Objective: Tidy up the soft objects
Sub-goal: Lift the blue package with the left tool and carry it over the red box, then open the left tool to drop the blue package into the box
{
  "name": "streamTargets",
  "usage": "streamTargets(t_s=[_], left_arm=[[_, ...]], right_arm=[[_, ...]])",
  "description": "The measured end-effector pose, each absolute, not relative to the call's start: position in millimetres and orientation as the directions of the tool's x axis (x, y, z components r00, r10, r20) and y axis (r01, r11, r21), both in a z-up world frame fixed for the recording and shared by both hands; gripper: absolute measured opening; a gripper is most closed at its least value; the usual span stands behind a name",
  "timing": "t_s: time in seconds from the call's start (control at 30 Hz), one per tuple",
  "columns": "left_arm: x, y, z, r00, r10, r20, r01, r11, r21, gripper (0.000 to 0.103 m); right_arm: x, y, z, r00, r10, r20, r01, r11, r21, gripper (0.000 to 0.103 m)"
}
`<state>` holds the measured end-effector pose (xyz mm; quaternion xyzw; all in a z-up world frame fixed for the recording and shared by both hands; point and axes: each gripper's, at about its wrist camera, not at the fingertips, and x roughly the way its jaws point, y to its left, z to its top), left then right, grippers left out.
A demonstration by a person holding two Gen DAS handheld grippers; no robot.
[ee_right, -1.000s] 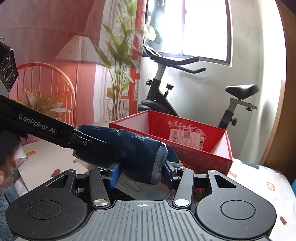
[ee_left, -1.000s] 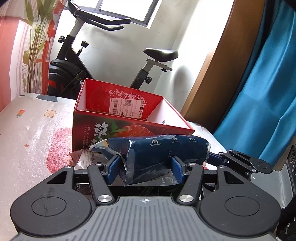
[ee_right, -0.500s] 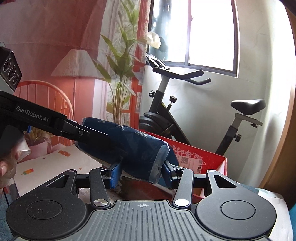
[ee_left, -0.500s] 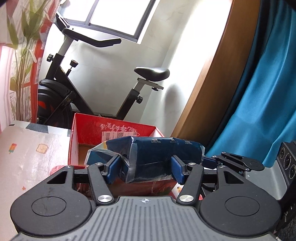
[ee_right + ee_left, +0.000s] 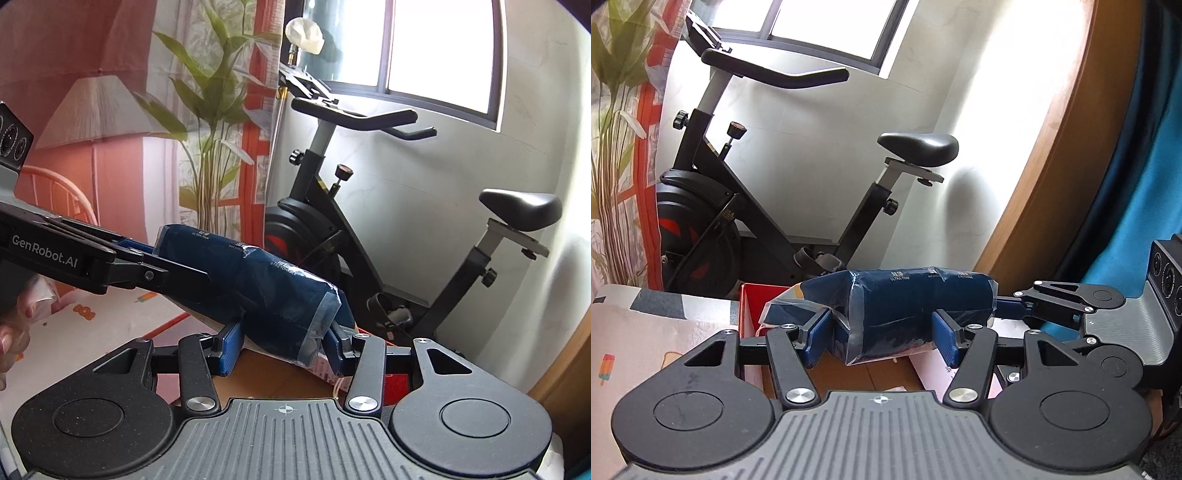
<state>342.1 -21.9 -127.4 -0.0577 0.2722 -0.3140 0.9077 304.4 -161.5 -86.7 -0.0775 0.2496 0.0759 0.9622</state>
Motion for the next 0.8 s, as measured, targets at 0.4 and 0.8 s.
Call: streamTargets(t_s=[0.4, 0.8], left_arm=[[417.8, -40.5, -179.0, 0.52, -0.593, -0.615, 0.48, 0.798, -0.364, 0.061], [438.4, -68.2, -214.4, 0.473, -0.488, -0.734, 0.464, 0.846, -0.263, 0.054]], right_arm=[[385.5, -185.0, -136.1, 0.741, 0.074, -0.668, -0.206, 0.971, -0.12, 0.042], [411.5, -201.9, -184.5, 0.666, 0.007, -0.746, -0.172, 0.974, -0.145, 0.038]])
